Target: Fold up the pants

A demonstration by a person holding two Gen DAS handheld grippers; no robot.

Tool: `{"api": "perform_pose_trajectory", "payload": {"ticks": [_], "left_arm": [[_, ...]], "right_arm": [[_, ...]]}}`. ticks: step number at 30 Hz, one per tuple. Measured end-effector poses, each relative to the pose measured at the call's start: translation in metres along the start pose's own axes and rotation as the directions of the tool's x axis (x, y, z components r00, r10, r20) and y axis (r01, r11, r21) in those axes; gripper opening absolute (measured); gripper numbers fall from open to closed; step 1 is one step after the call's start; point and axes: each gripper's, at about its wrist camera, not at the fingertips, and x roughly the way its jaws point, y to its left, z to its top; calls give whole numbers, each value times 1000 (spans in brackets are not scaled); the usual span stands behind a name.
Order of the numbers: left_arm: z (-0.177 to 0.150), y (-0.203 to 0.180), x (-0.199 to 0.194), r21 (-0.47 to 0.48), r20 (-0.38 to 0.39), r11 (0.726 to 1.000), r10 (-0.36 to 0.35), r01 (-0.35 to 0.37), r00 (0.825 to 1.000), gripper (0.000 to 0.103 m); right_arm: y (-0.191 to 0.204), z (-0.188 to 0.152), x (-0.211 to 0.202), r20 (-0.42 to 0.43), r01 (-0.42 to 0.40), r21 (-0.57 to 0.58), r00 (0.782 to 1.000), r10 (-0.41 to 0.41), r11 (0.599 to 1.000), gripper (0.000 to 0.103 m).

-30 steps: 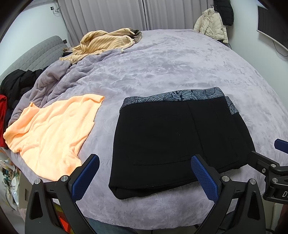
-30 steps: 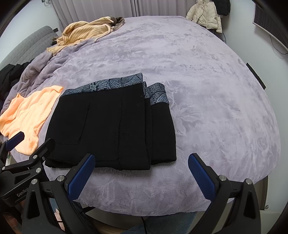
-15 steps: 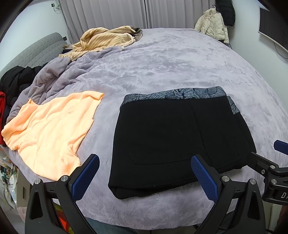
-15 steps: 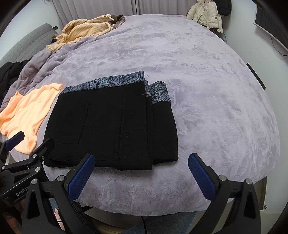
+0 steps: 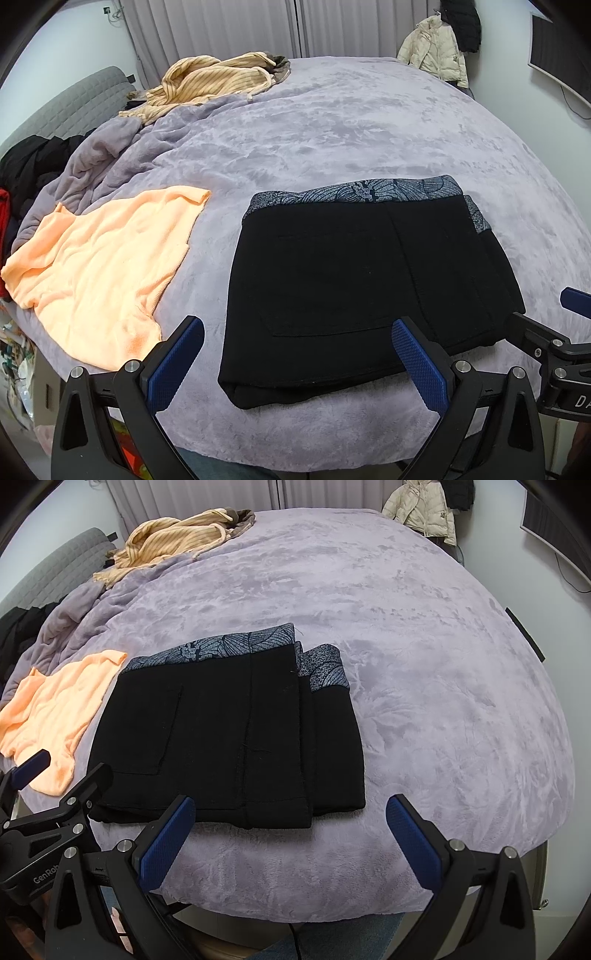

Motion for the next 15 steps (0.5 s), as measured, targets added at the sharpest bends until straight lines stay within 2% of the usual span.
{"api": "perform_pose_trajectory", "payload": {"ticks": [7,15], "left_arm": [[-1,0,1,3,6,1000,-5,5,1000,102],[0,0,-3,16,49,1000,0,0,999,102]], "right_arm": [[0,-1,1,-1,-1,2,1000,1,1000,103],[-2,-2,4,-4,1,2,1000,-1,1000,103]]}}
